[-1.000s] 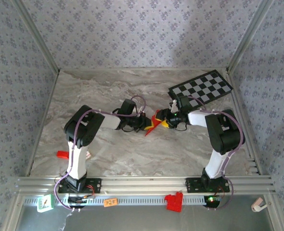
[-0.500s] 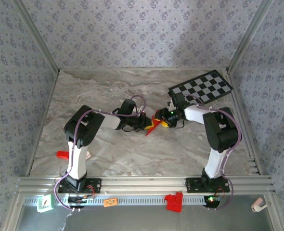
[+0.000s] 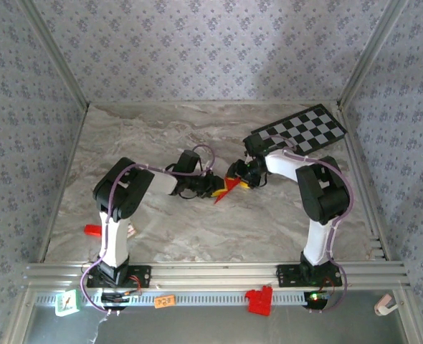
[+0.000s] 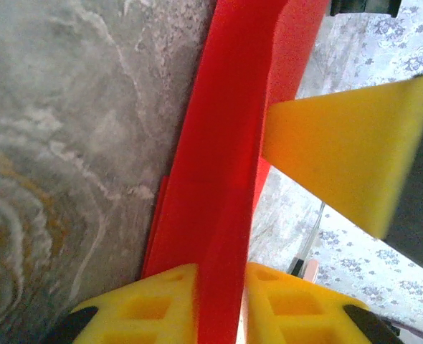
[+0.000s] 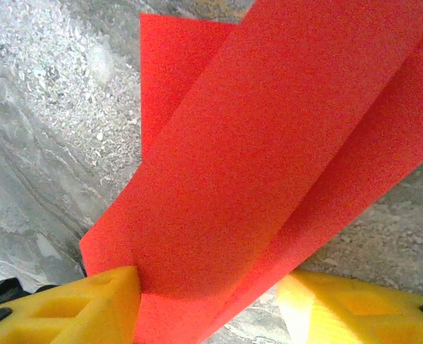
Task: Fold a paper plane with a square sheet of paper (pick it up from the middle)
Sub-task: Fold the wing for the fifth time at the center of the table.
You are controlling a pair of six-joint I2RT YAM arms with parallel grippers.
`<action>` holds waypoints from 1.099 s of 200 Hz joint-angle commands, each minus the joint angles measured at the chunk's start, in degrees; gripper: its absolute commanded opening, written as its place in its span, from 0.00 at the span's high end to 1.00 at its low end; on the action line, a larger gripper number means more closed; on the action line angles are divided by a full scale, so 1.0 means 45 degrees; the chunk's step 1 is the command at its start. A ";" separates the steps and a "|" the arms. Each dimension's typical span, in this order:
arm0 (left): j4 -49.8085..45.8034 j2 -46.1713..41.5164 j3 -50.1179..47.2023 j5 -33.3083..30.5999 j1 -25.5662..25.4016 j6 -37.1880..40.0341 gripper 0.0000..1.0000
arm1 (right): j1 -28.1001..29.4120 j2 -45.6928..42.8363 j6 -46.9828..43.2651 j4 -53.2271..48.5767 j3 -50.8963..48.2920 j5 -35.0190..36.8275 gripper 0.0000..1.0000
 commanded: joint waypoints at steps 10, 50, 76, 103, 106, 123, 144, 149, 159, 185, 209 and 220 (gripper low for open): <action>-0.0178 -0.0808 -0.0323 -0.0211 0.0128 0.0496 0.74 | 0.0219 0.1322 0.0135 -0.0712 -0.0524 0.1478 0.41; -0.0683 -0.1088 -0.0315 -0.0567 0.0087 0.1331 0.70 | 0.0238 0.1375 0.0149 -0.0737 -0.0564 0.1536 0.40; -0.1107 -0.1142 -0.0227 -0.0827 -0.0062 0.2111 0.66 | 0.0241 0.1463 0.0175 -0.0750 -0.0583 0.1537 0.40; -0.1936 -0.1385 -0.0081 -0.1491 -0.0371 0.3325 0.59 | 0.0223 0.1558 0.0213 -0.0722 -0.0622 0.1537 0.39; -0.2052 -0.1418 -0.0071 -0.1582 -0.0407 0.3481 0.59 | 0.0239 0.1560 0.0214 -0.0729 -0.0622 0.1537 0.39; -0.2508 -0.1575 0.0075 -0.1928 -0.0606 0.4234 0.57 | 0.0238 0.1578 0.0234 -0.0706 -0.0637 0.1521 0.39; -0.3205 -0.1674 0.0243 -0.2553 -0.0848 0.5314 0.56 | 0.0226 0.1580 0.0226 -0.0712 -0.0632 0.1518 0.39; -0.3354 -0.1674 0.0314 -0.2705 -0.0922 0.5560 0.56 | 0.0235 0.1595 0.0233 -0.0698 -0.0642 0.1517 0.39; -0.3556 -0.1638 0.0420 -0.2843 -0.1023 0.5952 0.56 | 0.0235 0.1600 0.0226 -0.0689 -0.0634 0.1503 0.39; -0.4045 -0.1461 0.0777 -0.3005 -0.1304 0.6850 0.58 | 0.0245 0.1639 0.0233 -0.0684 -0.0662 0.1444 0.39; -0.4323 -0.1343 0.0945 -0.3222 -0.1386 0.7222 0.60 | 0.0227 0.1658 0.0234 -0.0689 -0.0661 0.1421 0.40; -0.4376 -0.1250 0.0952 -0.3264 -0.1386 0.7317 0.62 | 0.0217 0.1658 0.0232 -0.0692 -0.0671 0.1420 0.40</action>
